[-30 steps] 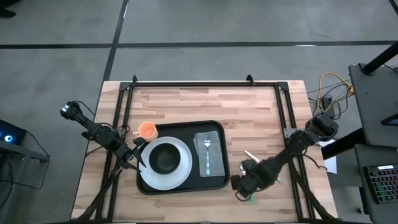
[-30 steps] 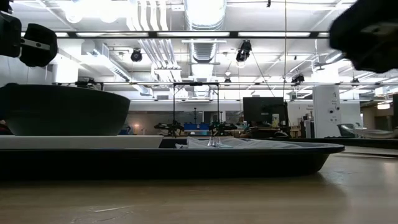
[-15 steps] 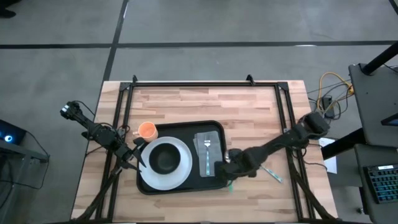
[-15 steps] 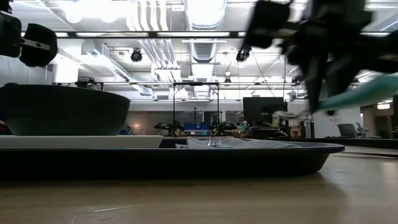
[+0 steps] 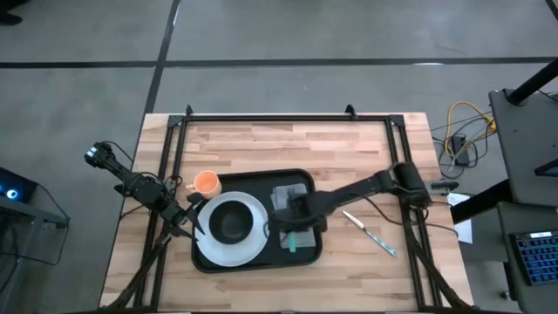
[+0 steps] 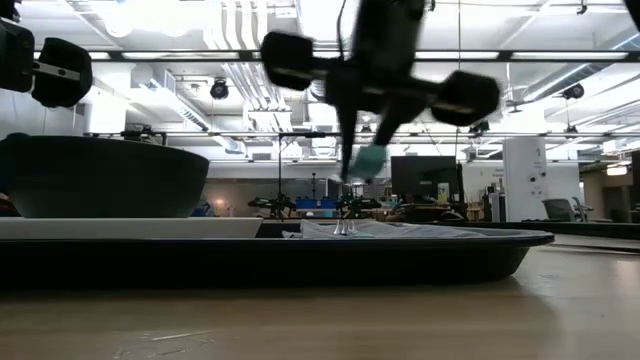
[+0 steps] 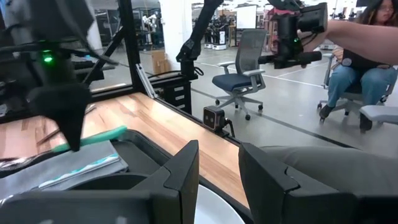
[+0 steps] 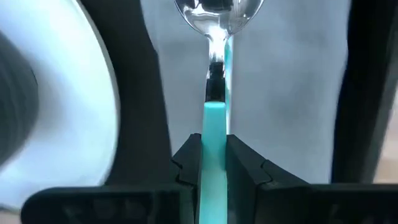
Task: Set up tray
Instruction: Put the green spoon on the gray napkin to the left of the white patterned fork, then put the white patterned knife on the gray napkin to the right of the white patterned fork
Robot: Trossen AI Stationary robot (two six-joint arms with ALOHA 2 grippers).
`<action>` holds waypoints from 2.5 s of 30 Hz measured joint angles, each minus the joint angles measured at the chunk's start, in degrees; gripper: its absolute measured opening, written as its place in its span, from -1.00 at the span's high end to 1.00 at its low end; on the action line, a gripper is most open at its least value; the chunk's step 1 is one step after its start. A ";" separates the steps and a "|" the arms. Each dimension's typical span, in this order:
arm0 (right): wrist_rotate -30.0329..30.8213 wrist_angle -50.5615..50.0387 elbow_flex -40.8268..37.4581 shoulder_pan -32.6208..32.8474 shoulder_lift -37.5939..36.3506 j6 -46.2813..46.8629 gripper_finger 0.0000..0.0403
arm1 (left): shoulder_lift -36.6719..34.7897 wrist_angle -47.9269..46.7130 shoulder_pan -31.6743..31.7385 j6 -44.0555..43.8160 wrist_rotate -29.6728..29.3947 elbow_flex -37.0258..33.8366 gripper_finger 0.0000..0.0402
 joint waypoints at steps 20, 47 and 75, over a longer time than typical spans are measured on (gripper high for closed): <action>-1.05 -7.57 15.13 -4.62 13.18 -10.34 0.81 | -0.02 0.00 -0.01 0.00 0.00 -0.01 0.52; -1.61 -1.78 9.16 -4.60 13.05 -7.38 0.76 | -0.01 0.01 0.00 0.00 0.02 0.00 0.52; -1.05 -2.52 10.88 -4.60 12.86 -9.57 0.35 | -0.02 0.00 0.00 0.00 0.02 -0.02 0.52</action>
